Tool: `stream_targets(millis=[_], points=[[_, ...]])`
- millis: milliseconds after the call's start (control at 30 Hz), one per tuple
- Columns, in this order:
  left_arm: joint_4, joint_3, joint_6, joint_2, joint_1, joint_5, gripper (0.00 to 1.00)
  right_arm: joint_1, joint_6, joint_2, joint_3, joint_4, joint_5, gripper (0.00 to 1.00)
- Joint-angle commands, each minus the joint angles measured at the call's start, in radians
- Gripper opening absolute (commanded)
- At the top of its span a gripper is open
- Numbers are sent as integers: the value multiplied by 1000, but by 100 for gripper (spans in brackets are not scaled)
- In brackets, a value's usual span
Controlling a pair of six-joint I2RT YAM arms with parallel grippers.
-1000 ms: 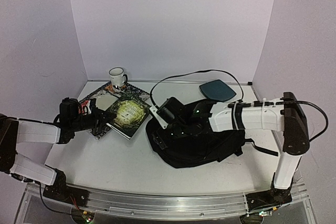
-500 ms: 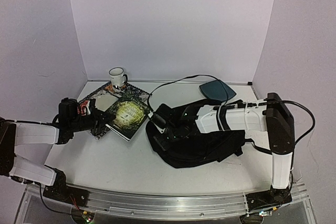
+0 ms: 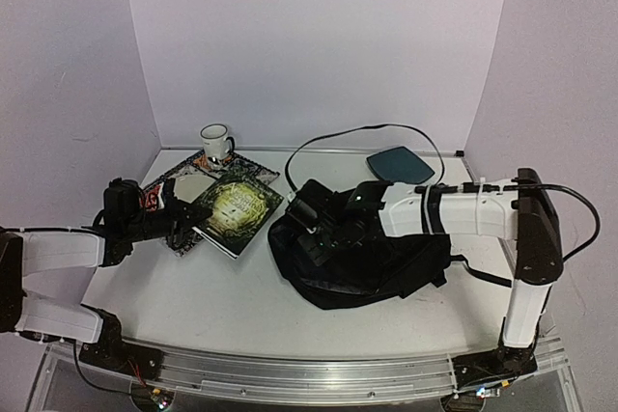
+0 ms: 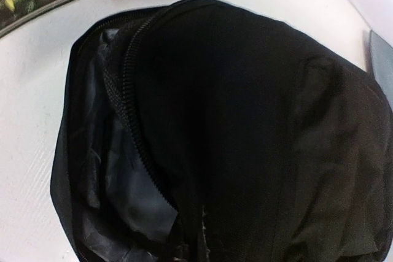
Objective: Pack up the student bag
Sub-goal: Pick up the largest pocket of the bag from the student bag.
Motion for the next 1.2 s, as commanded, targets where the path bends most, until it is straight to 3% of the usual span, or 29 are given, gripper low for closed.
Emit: stream_targets(millis=[0, 267, 633, 767, 933, 1167], points=[[47, 17, 14, -62, 4, 73, 0, -1, 9, -100, -8, -77, 93, 0], [-6, 6, -10, -112, -11, 125, 0, -2, 20, -198, -5, -90, 210, 0], [-73, 37, -13, -161, -165, 74, 0, -2, 21, -252, -33, -39, 256, 0], [-151, 70, 85, -180, -211, -4, 0, -1, 39, -281, -52, -18, 261, 0], [-424, 208, 333, -199, -295, -225, 0, -2, 52, -318, -67, -10, 262, 0], [-428, 256, 487, -199, -397, -344, 0, -1, 69, -357, -78, 2, 254, 0]])
